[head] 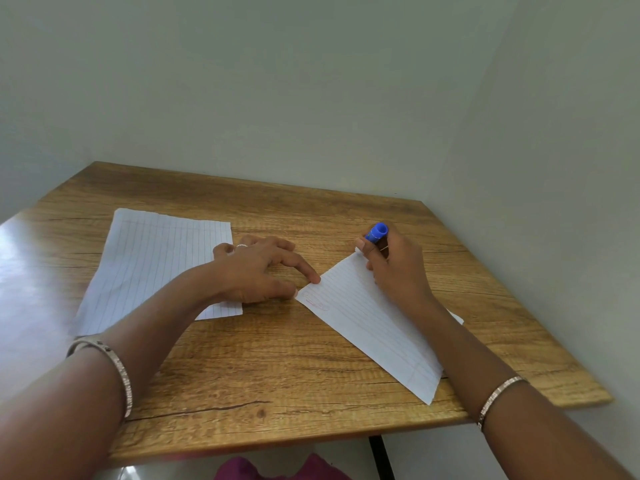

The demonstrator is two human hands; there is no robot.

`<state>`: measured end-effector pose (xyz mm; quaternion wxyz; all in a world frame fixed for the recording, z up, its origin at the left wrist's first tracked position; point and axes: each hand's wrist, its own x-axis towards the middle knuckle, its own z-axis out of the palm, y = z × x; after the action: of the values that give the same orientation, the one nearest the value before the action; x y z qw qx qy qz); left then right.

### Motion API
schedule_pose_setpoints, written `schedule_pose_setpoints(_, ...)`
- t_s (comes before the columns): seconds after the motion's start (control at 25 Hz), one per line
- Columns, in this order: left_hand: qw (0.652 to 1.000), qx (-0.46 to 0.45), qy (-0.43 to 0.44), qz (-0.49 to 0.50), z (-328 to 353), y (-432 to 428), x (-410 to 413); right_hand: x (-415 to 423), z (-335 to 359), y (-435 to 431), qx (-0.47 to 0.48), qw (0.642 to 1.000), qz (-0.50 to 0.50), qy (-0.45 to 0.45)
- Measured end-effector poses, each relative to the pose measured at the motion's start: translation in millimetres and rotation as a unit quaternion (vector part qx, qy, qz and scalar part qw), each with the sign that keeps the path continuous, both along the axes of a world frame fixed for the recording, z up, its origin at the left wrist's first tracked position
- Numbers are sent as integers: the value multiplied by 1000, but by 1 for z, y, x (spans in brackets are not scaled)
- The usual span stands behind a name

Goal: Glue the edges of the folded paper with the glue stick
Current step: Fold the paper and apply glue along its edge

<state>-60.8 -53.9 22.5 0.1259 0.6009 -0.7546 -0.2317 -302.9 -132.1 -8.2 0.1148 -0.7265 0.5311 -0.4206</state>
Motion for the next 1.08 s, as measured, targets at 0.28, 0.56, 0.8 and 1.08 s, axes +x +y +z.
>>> schedule_pose_setpoints(0.28,1000,0,-10,-1,0,-1,-1,3,0,-2,-11,999,19,44)
schedule_pose_setpoints(0.56,1000,-3,10,-1,1,1,1,1,8,5,9,999,-20,-49)
schedule_pose_setpoints(0.8,1000,-2,-10,-5,5,2,1,14,34,52,118,977,136,-116)
schedule_pose_setpoints(1.08,1000,10,-13,0,0,0,3,49,18,70,28,977,183,103)
